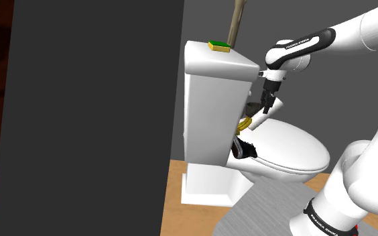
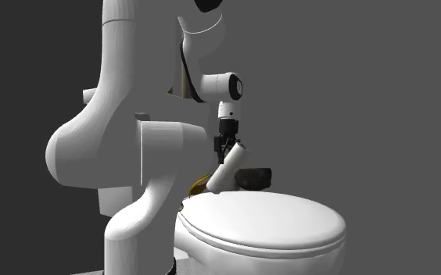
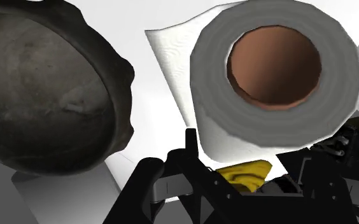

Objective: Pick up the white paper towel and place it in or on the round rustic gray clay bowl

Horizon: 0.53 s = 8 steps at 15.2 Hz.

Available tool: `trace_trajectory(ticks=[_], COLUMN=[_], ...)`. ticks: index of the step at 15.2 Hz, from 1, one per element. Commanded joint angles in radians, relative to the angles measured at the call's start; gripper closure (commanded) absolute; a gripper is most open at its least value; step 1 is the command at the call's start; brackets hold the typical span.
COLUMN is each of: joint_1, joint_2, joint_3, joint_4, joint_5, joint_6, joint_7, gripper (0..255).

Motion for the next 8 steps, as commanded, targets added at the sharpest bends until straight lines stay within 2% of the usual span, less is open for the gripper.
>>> trace_trajectory(ticks=[1,8], joint_1=[-0.001,0.000], joint_2=[-0.011,-0.044], joint_3=[0.002,0.013], joint_4=[0.020,0.087], joint_5=[-0.007,-0.025], joint_6=[-0.029,-0.123], joint_7=[0.004,0.022], gripper=[255,255])
